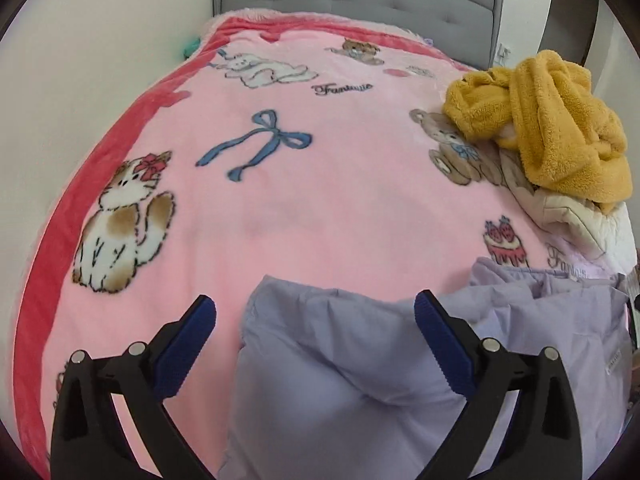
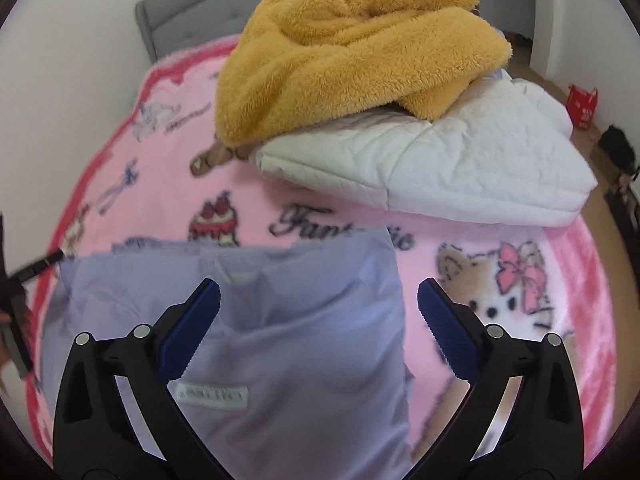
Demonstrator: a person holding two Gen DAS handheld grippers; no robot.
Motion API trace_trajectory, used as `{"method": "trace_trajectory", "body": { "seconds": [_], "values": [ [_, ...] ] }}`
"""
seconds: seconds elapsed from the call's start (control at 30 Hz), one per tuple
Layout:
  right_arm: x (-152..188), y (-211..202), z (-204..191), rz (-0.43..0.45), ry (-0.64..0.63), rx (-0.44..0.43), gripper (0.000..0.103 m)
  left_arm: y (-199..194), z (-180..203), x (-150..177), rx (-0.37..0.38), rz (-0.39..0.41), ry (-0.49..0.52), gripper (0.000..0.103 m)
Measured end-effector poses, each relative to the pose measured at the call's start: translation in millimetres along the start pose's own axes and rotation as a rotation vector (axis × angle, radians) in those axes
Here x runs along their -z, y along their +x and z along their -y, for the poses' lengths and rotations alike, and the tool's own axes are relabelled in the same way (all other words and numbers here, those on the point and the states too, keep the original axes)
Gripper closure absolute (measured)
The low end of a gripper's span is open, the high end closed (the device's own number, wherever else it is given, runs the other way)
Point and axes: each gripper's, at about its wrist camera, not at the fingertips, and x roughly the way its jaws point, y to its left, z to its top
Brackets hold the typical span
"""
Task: Fold large clothes
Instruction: 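Release the jacket and press the folded bundle flat with both tools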
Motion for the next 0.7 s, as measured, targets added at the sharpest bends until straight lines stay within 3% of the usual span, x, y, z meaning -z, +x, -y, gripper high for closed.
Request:
{"method": "trace_trajectory", "body": {
  "seconds": [0.1, 0.2, 0.27, 0.37, 0.47, 0.57, 0.7],
  "values": [
    [4, -24, -12, 0.062, -0.084, 0.017, 0.008, -18, 0, -1, -0.017, 0.058, 0.049, 0.005],
    [12, -51, -39, 0.126, -0.227, -0.062, 0.009, -55, 4, 6, 0.100, 0.131, 0.098, 0.005],
    [25, -65, -64, 0.123, -0.346, -0.132, 0.016, -75, 13, 19, 0.152, 0.150, 0.132, 0.005],
    [57, -81, -96, 0.108, -0.475, -0.158, 0.016, -87, 33, 53, 0.184, 0.096, 0.197, 0.005],
    [91, -87, -104, 0.129, -0.503, -0.099, 0.010, -72, 34, 93, 0.115, 0.037, 0.239, 0.005],
    [114, -63, -93, 0.017, -0.510, -0.048, 0.010, -40, 14, 117, 0.149, -0.095, 0.143, 0.004],
    [121, -35, -62, -0.088, -0.384, -0.105, 0.008, -27, 4, 130, 0.202, -0.084, 0.095, 0.004]
  ]
}}
